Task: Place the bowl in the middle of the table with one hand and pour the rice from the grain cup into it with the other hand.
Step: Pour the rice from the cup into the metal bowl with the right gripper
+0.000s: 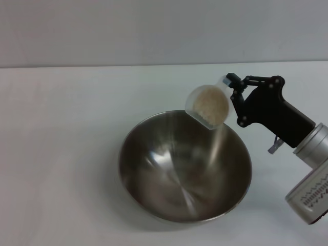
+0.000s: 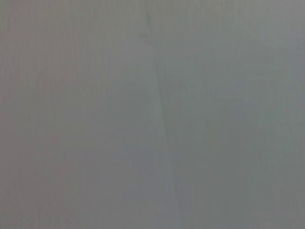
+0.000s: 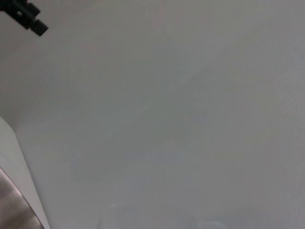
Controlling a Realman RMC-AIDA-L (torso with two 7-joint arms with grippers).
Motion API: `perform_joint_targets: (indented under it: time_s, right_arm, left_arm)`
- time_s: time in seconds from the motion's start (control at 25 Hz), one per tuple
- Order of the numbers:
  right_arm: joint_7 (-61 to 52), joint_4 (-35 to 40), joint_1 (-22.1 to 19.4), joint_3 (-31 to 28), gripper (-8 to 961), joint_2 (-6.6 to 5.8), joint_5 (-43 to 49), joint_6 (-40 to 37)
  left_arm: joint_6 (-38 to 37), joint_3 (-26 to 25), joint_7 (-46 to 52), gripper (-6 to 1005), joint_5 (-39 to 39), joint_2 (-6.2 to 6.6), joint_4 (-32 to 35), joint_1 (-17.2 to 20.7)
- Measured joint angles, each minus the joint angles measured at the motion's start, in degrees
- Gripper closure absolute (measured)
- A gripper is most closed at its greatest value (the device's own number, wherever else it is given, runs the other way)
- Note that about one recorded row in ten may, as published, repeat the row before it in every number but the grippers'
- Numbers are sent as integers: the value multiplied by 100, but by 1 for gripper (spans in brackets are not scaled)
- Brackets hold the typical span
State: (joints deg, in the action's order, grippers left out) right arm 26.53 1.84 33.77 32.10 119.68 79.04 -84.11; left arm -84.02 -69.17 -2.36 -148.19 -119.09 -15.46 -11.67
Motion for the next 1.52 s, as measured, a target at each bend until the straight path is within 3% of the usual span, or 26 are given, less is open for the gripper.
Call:
perform_joint_targets:
  time_s: [1.52]
  right_arm:
    - [3636, -1084, 10, -293, 948, 1, -24, -770]
  left_arm:
    - [79, 0, 8, 214, 0, 0, 0, -19]
